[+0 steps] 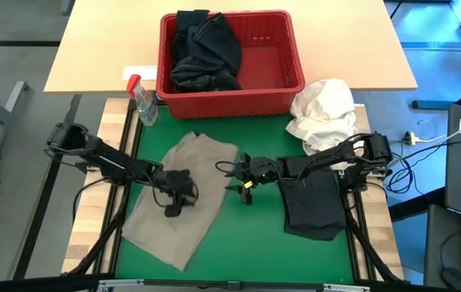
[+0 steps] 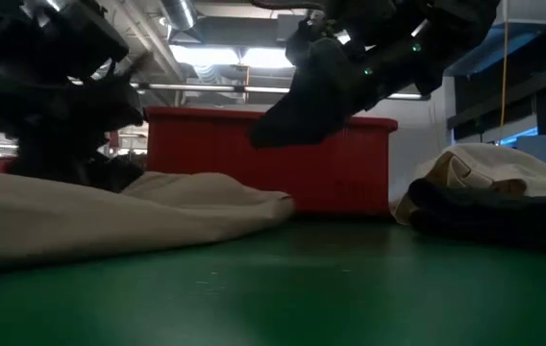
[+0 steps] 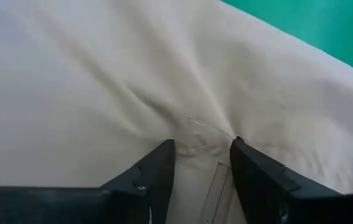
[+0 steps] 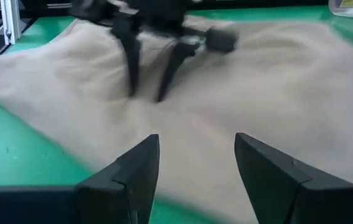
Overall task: Fold Laundry from Bin
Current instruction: Fold the brown shorts
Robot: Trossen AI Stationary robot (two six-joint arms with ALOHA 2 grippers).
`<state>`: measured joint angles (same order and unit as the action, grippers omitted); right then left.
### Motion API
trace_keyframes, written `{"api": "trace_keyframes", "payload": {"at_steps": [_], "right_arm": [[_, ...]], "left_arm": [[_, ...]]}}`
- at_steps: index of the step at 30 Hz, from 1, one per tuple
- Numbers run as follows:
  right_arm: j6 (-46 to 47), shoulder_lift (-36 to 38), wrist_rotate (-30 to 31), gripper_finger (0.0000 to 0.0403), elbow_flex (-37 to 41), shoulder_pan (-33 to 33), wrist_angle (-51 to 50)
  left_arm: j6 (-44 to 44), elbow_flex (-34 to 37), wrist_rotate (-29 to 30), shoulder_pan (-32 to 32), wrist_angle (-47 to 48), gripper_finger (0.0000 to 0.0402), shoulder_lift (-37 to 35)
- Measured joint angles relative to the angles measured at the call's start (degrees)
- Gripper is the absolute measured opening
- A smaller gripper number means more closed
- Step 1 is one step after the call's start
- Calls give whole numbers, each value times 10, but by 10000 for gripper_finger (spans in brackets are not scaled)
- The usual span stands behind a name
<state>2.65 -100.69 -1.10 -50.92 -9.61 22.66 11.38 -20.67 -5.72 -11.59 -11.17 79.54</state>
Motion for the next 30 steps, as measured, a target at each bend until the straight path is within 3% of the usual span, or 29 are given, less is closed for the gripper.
{"api": "trace_keyframes", "payload": {"at_steps": [4,7,13,18,23,26,30], "right_arm": [[-1,-23,-1,209,0,0,37],[-1,-51,-17,209,0,0,84],[-15,-100,-2,209,0,-1,75],[-81,-97,130,209,-1,2,-46],[-27,-57,142,209,-2,15,-170],[5,-35,143,209,-1,40,-222],[28,-15,140,209,0,74,-235]], "left_arm": [[-30,-59,-6,-29,46,142,10],[-25,-130,14,-45,151,136,-6],[107,-237,44,-78,368,120,-5],[235,-202,119,-126,401,105,-4],[354,-136,210,-151,401,98,-4],[362,-108,254,-147,394,98,-5],[287,-86,341,-131,405,98,-6]]}}
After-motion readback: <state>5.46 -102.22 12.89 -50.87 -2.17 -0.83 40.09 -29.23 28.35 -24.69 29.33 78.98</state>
